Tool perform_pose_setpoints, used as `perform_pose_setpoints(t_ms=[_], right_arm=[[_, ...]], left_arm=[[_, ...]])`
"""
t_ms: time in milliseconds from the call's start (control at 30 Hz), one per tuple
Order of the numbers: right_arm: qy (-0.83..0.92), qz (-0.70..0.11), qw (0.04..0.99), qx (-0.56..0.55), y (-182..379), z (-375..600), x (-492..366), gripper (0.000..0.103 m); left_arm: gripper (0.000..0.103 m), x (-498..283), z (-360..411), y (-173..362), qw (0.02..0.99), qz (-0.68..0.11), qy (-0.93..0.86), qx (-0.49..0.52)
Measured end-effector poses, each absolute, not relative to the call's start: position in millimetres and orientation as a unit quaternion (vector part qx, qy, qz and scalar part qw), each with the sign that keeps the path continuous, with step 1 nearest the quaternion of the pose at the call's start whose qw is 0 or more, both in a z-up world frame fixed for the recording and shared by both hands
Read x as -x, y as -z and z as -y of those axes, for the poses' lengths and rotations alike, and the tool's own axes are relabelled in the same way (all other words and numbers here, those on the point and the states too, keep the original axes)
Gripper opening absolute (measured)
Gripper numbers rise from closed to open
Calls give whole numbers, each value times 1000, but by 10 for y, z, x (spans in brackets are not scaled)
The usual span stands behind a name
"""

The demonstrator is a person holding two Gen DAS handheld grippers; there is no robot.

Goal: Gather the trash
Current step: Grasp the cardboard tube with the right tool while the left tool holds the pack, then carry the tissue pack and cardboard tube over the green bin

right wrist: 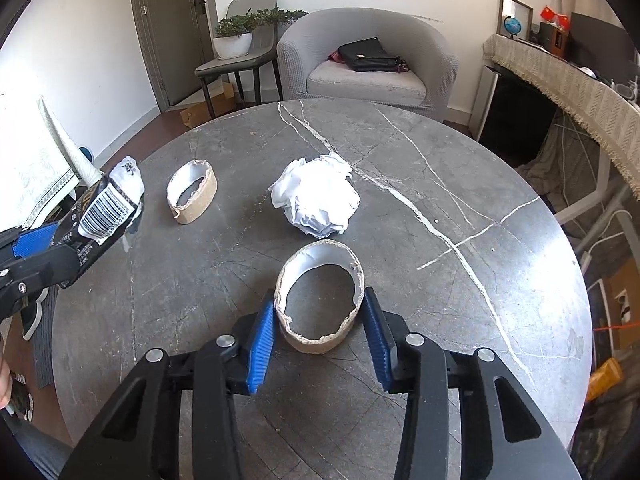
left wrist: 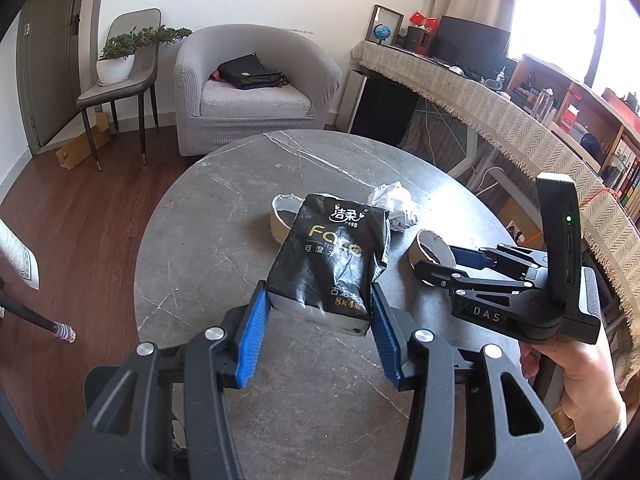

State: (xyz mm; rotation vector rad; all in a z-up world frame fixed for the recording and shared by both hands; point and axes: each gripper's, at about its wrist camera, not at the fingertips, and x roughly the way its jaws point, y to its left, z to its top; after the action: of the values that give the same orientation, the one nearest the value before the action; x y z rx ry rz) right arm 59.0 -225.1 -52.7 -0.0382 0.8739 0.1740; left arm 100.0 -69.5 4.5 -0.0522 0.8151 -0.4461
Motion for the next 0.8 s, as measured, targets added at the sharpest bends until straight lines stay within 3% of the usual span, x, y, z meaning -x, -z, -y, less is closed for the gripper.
perform_pose_setpoints(t_ms=[500, 800], right_arm=[[-154, -383, 909, 52, 75, 1666, -314, 42], [-198, -373, 904, 64, -78, 1239, -224, 42]], left_arm=[[52, -767, 51, -54, 903, -399, 158, 25], [52, -660, -506, 224, 897, -427, 104, 43]])
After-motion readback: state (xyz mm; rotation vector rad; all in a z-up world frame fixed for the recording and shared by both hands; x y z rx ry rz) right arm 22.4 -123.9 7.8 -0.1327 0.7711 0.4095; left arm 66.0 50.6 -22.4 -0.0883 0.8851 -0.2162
